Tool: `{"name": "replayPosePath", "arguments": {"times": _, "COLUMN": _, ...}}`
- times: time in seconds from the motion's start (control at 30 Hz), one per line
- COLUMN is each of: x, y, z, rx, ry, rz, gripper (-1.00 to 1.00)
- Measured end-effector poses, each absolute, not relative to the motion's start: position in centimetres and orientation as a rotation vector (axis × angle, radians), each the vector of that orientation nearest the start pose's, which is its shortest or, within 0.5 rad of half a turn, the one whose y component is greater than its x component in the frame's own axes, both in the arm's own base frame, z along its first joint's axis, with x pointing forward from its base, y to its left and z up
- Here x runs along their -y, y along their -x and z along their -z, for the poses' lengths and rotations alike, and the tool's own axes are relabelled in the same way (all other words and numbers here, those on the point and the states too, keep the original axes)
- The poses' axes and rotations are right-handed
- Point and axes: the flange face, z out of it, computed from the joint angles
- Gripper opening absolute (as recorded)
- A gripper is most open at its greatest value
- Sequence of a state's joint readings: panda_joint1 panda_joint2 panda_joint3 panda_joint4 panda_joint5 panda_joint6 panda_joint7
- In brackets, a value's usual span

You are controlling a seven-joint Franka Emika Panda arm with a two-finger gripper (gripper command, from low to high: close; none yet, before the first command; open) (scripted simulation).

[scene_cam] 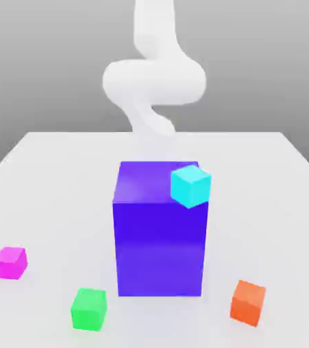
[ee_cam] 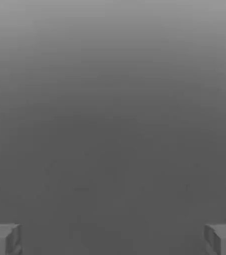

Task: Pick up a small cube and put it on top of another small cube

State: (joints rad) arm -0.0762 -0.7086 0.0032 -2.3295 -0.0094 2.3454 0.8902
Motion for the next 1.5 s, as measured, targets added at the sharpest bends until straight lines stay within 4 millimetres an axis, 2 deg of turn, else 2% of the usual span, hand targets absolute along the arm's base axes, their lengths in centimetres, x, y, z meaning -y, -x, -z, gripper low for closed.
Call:
{"name": "replayPosePath", "arguments": {"times": 0.07, "x": 5.5, "y": -40.4, "z": -63.0, "rx": -1.435, "ry": 2.358, "rz": 0.877, "gripper": 0.0}}
{"name": "replayPosePath", "arguments": {"times": 0.17, "x": 9.7, "y": -42.6, "z": -57.2, "rx": -1.694, "ry": 2.267, "rz": 0.771, "gripper": 0.0}}
{"name": "replayPosePath", "arguments": {"times": 0.27, "x": 14.2, "y": -43.6, "z": -51.2, "rx": -1.942, "ry": 2.146, "rz": 0.662, "gripper": 0.0}}
{"name": "replayPosePath", "arguments": {"times": 0.37, "x": 18.5, "y": -43.4, "z": -45.0, "rx": -2.178, "ry": 1.996, "rz": 0.548, "gripper": 0.0}}
{"name": "replayPosePath", "arguments": {"times": 0.53, "x": 24.9, "y": -40.5, "z": -34.7, "rx": -2.531, "ry": 1.683, "rz": 0.348, "gripper": 0.0}}
{"name": "replayPosePath", "arguments": {"times": 0.67, "x": 29.6, "y": -35.5, "z": -26.8, "rx": -2.791, "ry": 1.342, "rz": 0.18, "gripper": 0.0}}
{"name": "replayPosePath", "arguments": {"times": 0.8, "x": 30.7, "y": -31.5, "z": -19.7, "rx": -2.945, "ry": 1.075, "rz": 0.023, "gripper": 0.0}}
{"name": "replayPosePath", "arguments": {"times": 0.97, "x": 30.8, "y": -30.9, "z": -13.7, "rx": -2.967, "ry": 1.033, "rz": 0.001, "gripper": 0.0}}
{"name": "replayPosePath", "arguments": {"times": 1.0, "x": 30.7, "y": -30.8, "z": -13.0, "rx": -2.967, "ry": 1.032, "rz": 0.0, "gripper": -1.0}}
{"name": "replayPosePath", "arguments": {"times": 1.23, "x": 30.7, "y": -30.8, "z": -13.0, "rx": -2.967, "ry": 1.032, "rz": 0.002, "gripper": -1.0}}
{"name": "replayPosePath", "arguments": {"times": 1.4, "x": 30.8, "y": -30.8, "z": -18.0, "rx": -2.966, "ry": 1.031, "rz": 0.002, "gripper": -1.0}}
{"name": "replayPosePath", "arguments": {"times": 1.43, "x": 30.2, "y": -31.4, "z": -18.9, "rx": -2.953, "ry": 1.066, "rz": 0.001, "gripper": -1.0}}
{"name": "replayPosePath", "arguments": {"times": 1.5, "x": 26.9, "y": -34.7, "z": -20.3, "rx": -2.872, "ry": 1.258, "rz": -0.002, "gripper": -1.0}}
